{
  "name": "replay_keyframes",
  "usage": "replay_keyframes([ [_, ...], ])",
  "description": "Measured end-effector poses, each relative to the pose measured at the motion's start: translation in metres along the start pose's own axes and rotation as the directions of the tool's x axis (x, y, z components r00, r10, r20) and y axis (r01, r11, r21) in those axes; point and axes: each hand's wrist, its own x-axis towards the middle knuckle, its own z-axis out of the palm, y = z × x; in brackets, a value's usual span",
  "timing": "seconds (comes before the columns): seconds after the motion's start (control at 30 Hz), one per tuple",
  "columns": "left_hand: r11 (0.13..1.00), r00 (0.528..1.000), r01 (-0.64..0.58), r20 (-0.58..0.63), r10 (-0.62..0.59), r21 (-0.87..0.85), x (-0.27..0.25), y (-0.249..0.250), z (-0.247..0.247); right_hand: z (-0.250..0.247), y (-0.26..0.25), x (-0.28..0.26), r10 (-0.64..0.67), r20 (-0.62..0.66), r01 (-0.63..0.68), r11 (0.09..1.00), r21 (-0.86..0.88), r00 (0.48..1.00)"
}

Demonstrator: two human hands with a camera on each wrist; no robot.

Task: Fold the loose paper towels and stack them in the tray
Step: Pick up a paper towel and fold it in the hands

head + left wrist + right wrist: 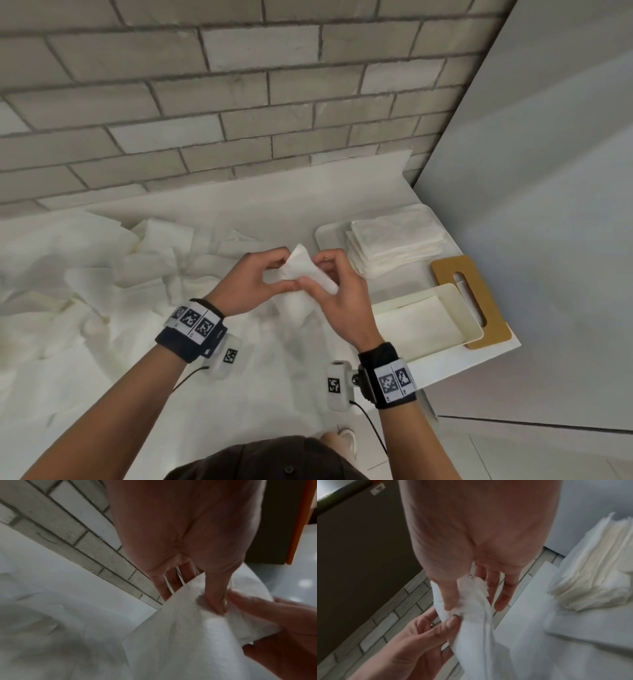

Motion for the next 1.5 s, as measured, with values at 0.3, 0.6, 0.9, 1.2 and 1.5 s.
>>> replay_keyframes([
  [0.3,0.986,0.999,0.033,-0.024,-0.038,-0.163,-0.017,0.015,0.021,-0.021,-0.009,-0.015,-0.018,-0.010,0.019,0.996,0.087,1.000],
  [0.6,0.986,0.999,0.049,0.023,-0.046,-0.158,-0.014,0.020,0.030,-0.037,-0.029,-0.014,0.076,-0.050,-0.073,0.996,0.049,0.996],
  [0.9,0.993,0.995,0.098,-0.029,-0.099,-0.061,0.011,0.051,0.101,-0.165,0.013,-0.045,0.001,-0.433,-0.159,0.931,-0.329,0.902],
  [1.2,0.983,0.998,0.010,0.057,-0.021,0.181,0.033,0.056,0.191,-0.204,0.110,-0.039,0.152,-0.220,-0.268,0.575,-0.773,0.963],
  [1.5,0.818,0.942,0.278,-0.308,-0.131,0.504,0.038,-0.053,0.073,-0.169,0.072,-0.040,0.124,-0.261,-0.287,0.499,-0.817,0.957],
])
